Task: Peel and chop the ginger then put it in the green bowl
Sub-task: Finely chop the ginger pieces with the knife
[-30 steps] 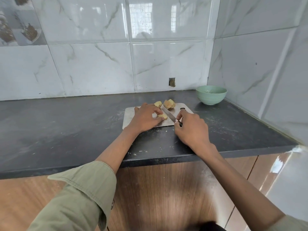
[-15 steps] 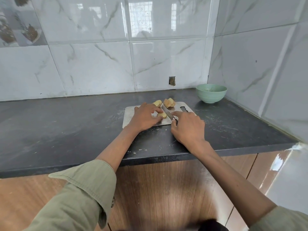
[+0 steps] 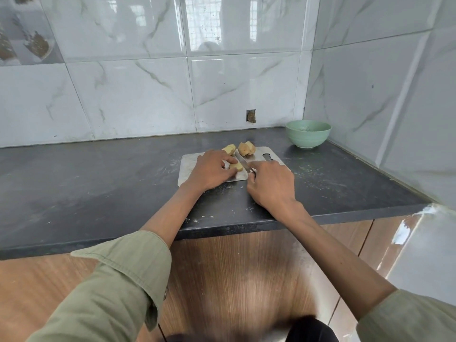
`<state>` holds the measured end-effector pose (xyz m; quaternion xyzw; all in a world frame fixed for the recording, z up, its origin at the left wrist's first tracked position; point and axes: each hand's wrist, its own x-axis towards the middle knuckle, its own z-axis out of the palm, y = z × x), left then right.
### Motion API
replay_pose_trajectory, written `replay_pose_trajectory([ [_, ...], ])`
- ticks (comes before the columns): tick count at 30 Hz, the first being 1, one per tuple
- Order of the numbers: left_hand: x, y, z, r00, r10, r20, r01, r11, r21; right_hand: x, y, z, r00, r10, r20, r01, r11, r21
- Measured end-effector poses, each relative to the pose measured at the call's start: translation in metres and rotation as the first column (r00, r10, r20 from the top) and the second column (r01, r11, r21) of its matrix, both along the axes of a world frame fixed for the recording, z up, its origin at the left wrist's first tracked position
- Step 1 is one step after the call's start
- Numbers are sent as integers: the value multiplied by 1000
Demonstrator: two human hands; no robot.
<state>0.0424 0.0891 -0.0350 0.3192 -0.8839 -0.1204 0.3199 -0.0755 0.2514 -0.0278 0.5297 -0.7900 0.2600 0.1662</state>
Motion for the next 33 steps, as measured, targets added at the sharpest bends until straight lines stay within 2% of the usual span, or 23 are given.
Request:
replay_pose_trajectory([
  [12,-2,4,0,998,23,56,-20,998,-65,6,2,4,1000,-18,4,18,1000,-11],
  [26,0,0,-3,1000,-14,13,14,998,-57,13,-1,4,992,-12,-125,24,995,102],
  [33,0,1,-2,1000,-25,13,26,999,-47,6,-9,11,998,40,42,-46,990,137],
])
